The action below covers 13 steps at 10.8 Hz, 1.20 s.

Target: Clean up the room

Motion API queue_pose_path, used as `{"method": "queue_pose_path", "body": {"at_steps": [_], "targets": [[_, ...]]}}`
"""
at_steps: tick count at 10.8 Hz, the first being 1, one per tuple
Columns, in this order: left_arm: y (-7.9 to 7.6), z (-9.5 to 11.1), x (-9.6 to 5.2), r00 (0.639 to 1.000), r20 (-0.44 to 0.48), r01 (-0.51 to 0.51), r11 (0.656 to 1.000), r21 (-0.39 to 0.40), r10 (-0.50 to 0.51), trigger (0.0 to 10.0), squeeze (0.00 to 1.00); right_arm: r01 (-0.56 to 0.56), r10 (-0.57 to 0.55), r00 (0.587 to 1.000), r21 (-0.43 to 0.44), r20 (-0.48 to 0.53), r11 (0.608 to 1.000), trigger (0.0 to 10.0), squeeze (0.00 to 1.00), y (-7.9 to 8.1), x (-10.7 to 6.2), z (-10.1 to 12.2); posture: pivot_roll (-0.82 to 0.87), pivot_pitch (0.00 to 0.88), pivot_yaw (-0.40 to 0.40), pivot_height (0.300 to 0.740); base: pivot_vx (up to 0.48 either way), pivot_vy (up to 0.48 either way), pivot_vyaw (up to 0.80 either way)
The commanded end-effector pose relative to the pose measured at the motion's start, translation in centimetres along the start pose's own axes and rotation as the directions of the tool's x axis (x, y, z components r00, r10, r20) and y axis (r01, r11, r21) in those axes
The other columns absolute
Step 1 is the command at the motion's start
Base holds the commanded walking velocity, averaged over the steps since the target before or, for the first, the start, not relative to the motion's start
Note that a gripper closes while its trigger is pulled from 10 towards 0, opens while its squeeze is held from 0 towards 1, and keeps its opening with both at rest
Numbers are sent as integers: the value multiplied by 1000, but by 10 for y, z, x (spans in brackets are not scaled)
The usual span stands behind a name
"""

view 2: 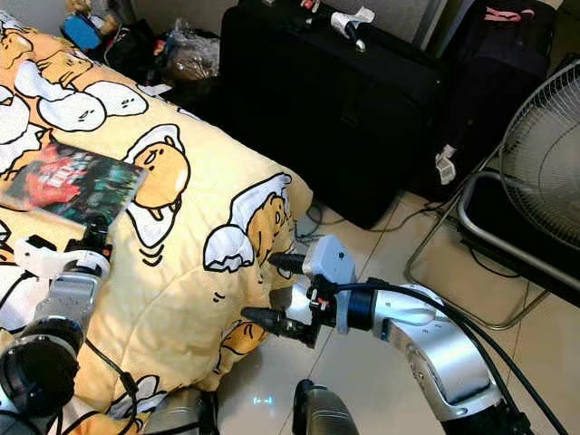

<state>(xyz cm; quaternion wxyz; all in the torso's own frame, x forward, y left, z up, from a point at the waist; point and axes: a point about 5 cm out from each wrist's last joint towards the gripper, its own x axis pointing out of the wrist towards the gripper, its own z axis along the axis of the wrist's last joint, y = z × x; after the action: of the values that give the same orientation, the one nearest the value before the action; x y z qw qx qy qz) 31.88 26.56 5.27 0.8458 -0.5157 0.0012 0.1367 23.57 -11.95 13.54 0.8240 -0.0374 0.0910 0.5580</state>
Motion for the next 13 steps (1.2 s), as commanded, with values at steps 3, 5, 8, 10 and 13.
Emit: {"method": "queue_pose_path", "body": {"at_steps": [3,5,8,10,13], "targets": [[8,-4,-8,996,-64,57,998,37,-55,0,0,126,-126,992,-2,24,992,10000,0,-10,-4,-3,-131,148,35,740,0,0,0],[14,-7,-19,980,-161,131,990,56,-120,0,0,126,-126,992,15,22,992,10000,0,-11,-1,-9,-110,127,60,740,0,0,0],[28,-18,-44,959,-282,48,998,49,-32,0,0,123,-124,992,6,18,992,10000,0,-15,-2,-17,-96,119,67,740,0,0,0],[29,-17,-47,956,-292,-40,998,-48,25,0,0,121,-121,993,1,12,993,10000,0,-18,0,-23,-90,121,64,740,0,0,0],[35,-35,-49,906,-399,-90,984,152,144,10000,1000,106,-106,994,-23,12,994,10000,0,-13,7,-18,-98,125,62,740,0,0,0]]}}
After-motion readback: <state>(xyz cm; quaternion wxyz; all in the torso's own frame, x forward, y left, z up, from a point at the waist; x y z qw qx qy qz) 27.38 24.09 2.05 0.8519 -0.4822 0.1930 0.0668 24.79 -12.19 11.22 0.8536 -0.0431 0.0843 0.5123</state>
